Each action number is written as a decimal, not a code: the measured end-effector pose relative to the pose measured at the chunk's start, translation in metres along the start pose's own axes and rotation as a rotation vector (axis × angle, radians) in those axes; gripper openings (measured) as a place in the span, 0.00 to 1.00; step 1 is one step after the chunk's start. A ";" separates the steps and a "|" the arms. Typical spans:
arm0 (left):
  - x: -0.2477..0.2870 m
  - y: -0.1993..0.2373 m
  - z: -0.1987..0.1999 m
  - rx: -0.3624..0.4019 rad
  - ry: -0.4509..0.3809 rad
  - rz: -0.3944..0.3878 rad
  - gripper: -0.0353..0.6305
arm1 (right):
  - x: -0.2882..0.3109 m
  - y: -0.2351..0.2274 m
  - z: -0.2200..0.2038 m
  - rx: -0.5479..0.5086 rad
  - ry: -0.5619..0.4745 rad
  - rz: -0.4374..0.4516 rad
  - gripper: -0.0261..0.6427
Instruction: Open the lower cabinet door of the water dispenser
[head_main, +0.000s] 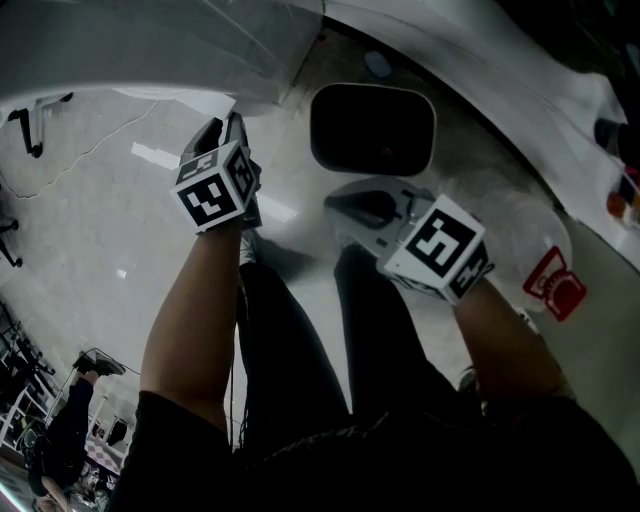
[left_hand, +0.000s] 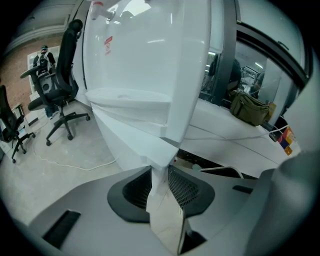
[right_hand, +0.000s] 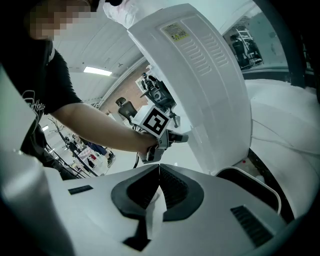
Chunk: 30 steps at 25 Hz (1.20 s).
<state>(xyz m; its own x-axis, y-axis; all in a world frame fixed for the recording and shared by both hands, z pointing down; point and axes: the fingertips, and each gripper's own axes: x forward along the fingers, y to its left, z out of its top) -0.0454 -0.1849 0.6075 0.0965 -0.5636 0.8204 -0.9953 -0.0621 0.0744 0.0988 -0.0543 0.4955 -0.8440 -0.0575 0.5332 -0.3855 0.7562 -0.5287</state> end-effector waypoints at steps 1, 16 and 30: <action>-0.002 0.002 -0.003 0.002 0.006 -0.002 0.21 | 0.002 0.002 0.001 0.001 -0.003 -0.002 0.06; -0.013 0.019 -0.016 0.122 0.043 -0.074 0.21 | 0.026 0.035 0.005 0.003 -0.018 -0.053 0.06; -0.026 0.041 -0.031 0.184 0.061 -0.134 0.21 | 0.051 0.064 0.011 0.010 -0.036 -0.105 0.06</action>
<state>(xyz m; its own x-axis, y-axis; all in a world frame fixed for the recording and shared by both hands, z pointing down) -0.0889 -0.1472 0.6067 0.2217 -0.4899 0.8431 -0.9546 -0.2855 0.0852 0.0267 -0.0156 0.4818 -0.8116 -0.1592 0.5621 -0.4757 0.7387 -0.4776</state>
